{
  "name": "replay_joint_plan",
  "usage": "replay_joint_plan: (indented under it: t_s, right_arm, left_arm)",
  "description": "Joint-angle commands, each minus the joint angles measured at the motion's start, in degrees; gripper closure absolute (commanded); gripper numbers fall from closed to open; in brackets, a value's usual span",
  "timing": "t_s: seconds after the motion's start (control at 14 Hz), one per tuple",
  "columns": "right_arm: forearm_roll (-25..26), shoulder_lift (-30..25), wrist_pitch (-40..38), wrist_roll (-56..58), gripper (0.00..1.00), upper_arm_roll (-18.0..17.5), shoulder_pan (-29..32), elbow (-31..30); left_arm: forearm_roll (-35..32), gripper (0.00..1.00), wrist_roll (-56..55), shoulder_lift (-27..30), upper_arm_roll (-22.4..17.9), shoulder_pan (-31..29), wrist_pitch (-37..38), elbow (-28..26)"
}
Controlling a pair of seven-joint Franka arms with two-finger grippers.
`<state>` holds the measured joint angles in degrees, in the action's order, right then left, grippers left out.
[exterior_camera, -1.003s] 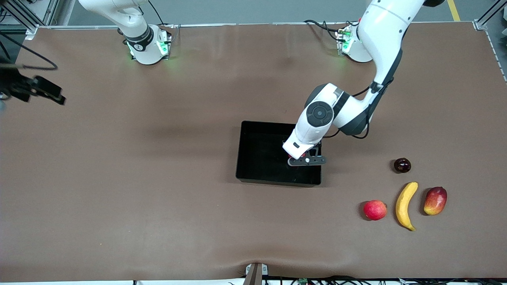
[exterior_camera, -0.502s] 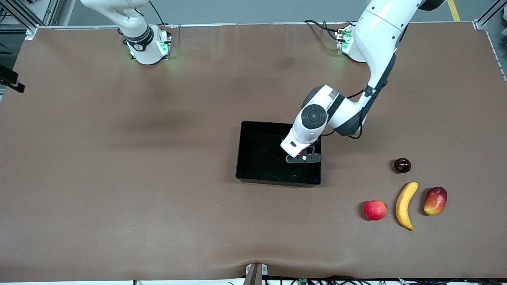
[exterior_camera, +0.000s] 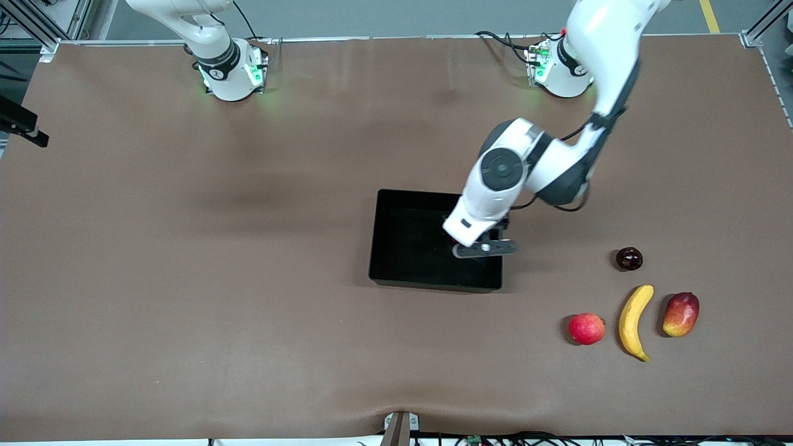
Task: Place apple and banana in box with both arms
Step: 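Open the left gripper to drop the apple into the box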
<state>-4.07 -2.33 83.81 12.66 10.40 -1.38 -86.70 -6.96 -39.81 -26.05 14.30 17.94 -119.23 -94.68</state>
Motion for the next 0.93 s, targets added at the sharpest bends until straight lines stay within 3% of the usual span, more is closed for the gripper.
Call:
replay_joint_plan:
  t_s: [0.0, 0.29, 0.86]
  right_arm:
    - [-1.4, 0.5, -0.4, -4.6, 0.0, -0.3, -0.9, 1.0]
    - [4.8, 0.3, -0.7, -5.2, 0.0, -0.3, -3.5, 0.9]
    - [4.1, 0.2, -0.7, -5.2, 0.0, -0.2, -3.5, 0.7]
  left_arm:
    - [-0.9, 0.0, 5.7, 1.4, 0.3, -5.3, 6.1, 4.6]
    - [-1.3, 0.0, 25.3, 0.5, 0.1, -15.8, 5.2, 4.8]
    - [-3.2, 0.0, 50.2, -9.8, -0.2, -28.7, -10.1, 4.8]
